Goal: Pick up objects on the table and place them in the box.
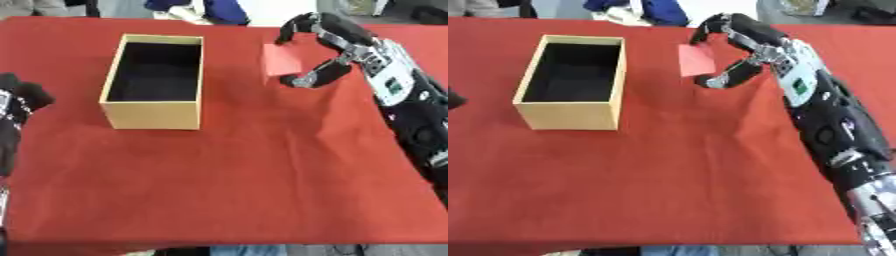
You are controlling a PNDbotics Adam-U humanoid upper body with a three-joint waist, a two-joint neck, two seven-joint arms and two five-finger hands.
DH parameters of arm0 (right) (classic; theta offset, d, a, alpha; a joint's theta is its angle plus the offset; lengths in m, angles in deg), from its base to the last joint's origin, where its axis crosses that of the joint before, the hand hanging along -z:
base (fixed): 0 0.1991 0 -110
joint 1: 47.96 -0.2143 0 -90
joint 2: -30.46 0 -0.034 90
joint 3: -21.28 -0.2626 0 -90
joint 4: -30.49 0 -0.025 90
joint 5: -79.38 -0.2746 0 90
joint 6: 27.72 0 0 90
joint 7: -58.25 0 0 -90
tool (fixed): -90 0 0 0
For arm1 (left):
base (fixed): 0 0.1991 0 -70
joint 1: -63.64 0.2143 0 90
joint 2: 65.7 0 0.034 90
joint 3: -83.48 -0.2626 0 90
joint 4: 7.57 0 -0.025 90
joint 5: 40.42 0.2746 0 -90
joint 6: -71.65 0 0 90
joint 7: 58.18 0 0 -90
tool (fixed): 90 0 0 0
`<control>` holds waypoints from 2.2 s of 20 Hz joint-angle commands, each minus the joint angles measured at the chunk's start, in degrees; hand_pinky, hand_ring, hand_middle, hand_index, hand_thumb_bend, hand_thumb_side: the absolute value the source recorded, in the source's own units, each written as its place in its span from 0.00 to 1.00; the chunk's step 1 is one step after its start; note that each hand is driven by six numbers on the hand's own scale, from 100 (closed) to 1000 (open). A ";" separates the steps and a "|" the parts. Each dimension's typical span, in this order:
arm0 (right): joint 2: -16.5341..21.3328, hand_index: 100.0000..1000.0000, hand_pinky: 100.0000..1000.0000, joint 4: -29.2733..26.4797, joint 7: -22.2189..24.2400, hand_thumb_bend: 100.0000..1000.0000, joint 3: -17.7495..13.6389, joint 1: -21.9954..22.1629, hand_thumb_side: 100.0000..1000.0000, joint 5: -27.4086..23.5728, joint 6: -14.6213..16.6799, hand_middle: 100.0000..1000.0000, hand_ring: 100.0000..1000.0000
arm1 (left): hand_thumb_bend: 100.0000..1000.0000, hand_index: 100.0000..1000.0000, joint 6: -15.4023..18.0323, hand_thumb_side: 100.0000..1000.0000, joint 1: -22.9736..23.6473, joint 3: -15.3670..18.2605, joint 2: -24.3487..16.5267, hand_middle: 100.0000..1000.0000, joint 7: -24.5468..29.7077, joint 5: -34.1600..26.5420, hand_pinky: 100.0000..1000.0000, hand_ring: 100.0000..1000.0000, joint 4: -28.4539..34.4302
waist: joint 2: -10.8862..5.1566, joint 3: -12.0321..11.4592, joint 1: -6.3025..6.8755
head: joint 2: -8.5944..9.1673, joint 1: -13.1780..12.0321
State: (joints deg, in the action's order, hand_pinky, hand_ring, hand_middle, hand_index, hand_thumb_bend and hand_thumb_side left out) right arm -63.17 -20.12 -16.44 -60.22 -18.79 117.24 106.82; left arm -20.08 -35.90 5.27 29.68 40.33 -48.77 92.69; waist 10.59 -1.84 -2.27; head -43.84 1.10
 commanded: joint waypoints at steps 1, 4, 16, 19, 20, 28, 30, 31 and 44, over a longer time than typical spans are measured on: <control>-0.96 0.68 0.75 -1.18 1.49 0.43 -0.30 -2.79 0.06 -1.31 -0.31 0.35 0.79 | 0.19 0.61 0.06 0.72 -0.72 -0.46 -1.24 0.50 0.56 -0.40 0.84 0.62 0.63 | -1.19 -0.62 0.28 | -0.28 0.76; -2.42 0.68 0.75 -0.71 2.44 0.43 -0.50 -4.17 0.07 -1.08 -0.48 0.36 0.80 | 0.19 0.61 -0.02 0.72 -1.26 -1.03 -1.17 0.50 1.09 -0.73 0.84 0.62 0.59 | -1.30 -2.34 0.09 | -0.28 1.79; -3.27 0.76 0.76 2.97 3.26 0.30 -1.26 -3.84 0.20 2.05 -0.44 0.43 0.81 | 0.19 0.61 -0.39 0.72 -3.28 -2.81 -0.73 0.50 2.90 -1.55 0.84 0.62 0.48 | -0.68 -8.00 -0.42 | -0.27 4.98; -4.53 0.81 0.77 3.67 2.44 0.31 -1.30 -3.83 0.22 3.37 -0.03 0.54 0.83 | 0.19 0.61 -0.43 0.72 -3.53 -3.02 -0.60 0.50 3.17 -1.58 0.84 0.62 0.45 | -0.51 -8.32 -0.37 | -0.23 5.16; -4.79 0.85 0.77 3.54 2.02 0.34 -1.20 -3.84 0.22 3.70 0.28 0.64 0.84 | 0.19 0.61 -0.44 0.72 -3.57 -3.05 -0.57 0.50 3.22 -1.58 0.84 0.62 0.42 | -0.47 -8.36 -0.36 | -0.22 5.17; -4.92 0.95 0.83 0.47 -3.60 0.49 -0.38 -3.77 0.14 3.75 1.19 0.91 0.92 | 0.20 0.61 -0.50 0.72 -3.59 -2.97 -0.50 0.50 3.22 -1.52 0.84 0.62 0.30 | -0.51 -8.15 -0.39 | -0.23 5.10; -4.63 0.94 0.82 -0.07 -4.53 0.45 0.01 -3.63 0.16 3.03 1.02 0.89 0.92 | 0.20 0.61 -0.49 0.72 -3.58 -2.90 -0.53 0.50 3.15 -1.56 0.84 0.62 0.33 | -0.57 -7.87 -0.38 | -0.20 4.96; -4.39 0.94 0.82 -0.38 -4.79 0.46 0.21 -3.52 0.13 2.45 0.89 0.89 0.92 | 0.20 0.61 -0.49 0.72 -3.53 -2.82 -0.56 0.50 3.07 -1.57 0.84 0.62 0.33 | -0.60 -7.65 -0.36 | -0.18 4.78; 3.39 0.91 0.80 -11.08 -5.44 0.09 2.62 3.68 0.05 -9.54 -2.48 0.77 0.89 | 0.20 0.61 -0.70 0.72 -2.55 -1.05 -0.94 0.50 1.29 -1.18 0.84 0.62 0.52 | -0.70 -0.83 -0.37 | -0.03 0.67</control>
State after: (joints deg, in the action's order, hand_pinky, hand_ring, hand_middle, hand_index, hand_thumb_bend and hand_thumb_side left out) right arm -61.98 -28.78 -21.61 -57.60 -14.17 109.21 104.92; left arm -20.82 -38.02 3.65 29.72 41.96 -50.02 92.33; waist 10.85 -2.53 -2.95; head -43.83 2.23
